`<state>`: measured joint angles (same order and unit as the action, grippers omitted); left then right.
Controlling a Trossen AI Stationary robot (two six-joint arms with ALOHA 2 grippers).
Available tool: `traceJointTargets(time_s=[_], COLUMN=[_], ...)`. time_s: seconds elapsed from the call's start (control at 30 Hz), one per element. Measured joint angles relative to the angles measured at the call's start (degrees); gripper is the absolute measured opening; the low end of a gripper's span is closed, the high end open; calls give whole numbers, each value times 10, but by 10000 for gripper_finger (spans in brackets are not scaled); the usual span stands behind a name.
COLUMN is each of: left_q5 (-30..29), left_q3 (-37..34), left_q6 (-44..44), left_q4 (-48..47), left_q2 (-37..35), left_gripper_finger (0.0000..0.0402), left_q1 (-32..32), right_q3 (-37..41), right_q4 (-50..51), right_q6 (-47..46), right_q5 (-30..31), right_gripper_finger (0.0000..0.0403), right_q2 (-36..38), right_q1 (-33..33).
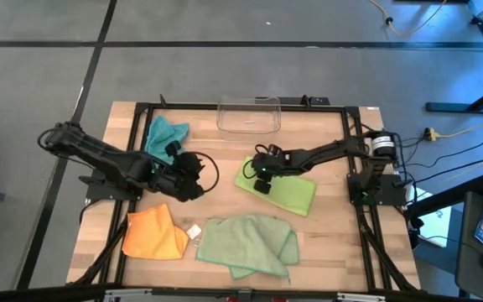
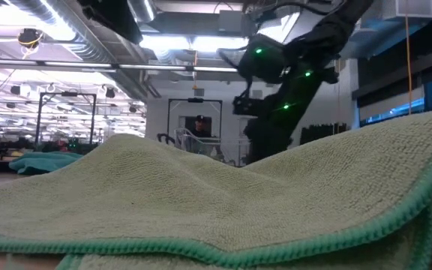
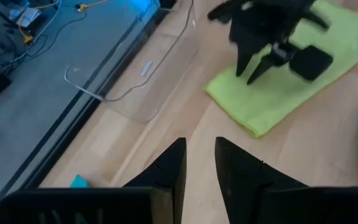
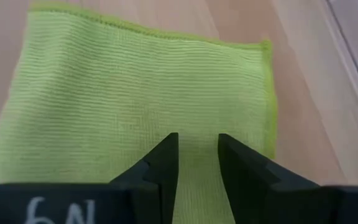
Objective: Fold microfiber towels
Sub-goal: Fold the light green microfiber towel
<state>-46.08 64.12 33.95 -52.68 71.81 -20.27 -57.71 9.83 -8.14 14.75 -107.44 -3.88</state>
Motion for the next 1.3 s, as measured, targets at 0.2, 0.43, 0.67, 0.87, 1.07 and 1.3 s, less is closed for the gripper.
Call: traceJointTargets(time_s=[0.2, 0.43, 0.67, 0.87, 1.07, 1.3], left_q5=[5, 8, 20, 28, 40, 40], left_q3=[0, 0, 0, 0, 0, 0], left_q6=[0, 0, 1, 5, 6, 16], left_q4=[-10, -9, -9, -7, -7, -6], left_q2=[6, 6, 6, 6, 6, 6], left_gripper_finger=[78, 78, 78, 78, 78, 78], left_q1=[0, 0, 0, 0, 0, 0], right_q3=[-83, -159, -219, -253, -248, -155], right_q4=[16, 47, 154, 297, 416, 452], right_q6=[77, 118, 111, 73, 22, -22], right_q5=[-54, -85, -86, -85, -84, -84], right_gripper_finger=[116, 116, 116, 116, 116, 116], right_q2=[-63, -104, -84, -33, 24, 120], right_q1=[0, 0, 1, 2, 22, 72])
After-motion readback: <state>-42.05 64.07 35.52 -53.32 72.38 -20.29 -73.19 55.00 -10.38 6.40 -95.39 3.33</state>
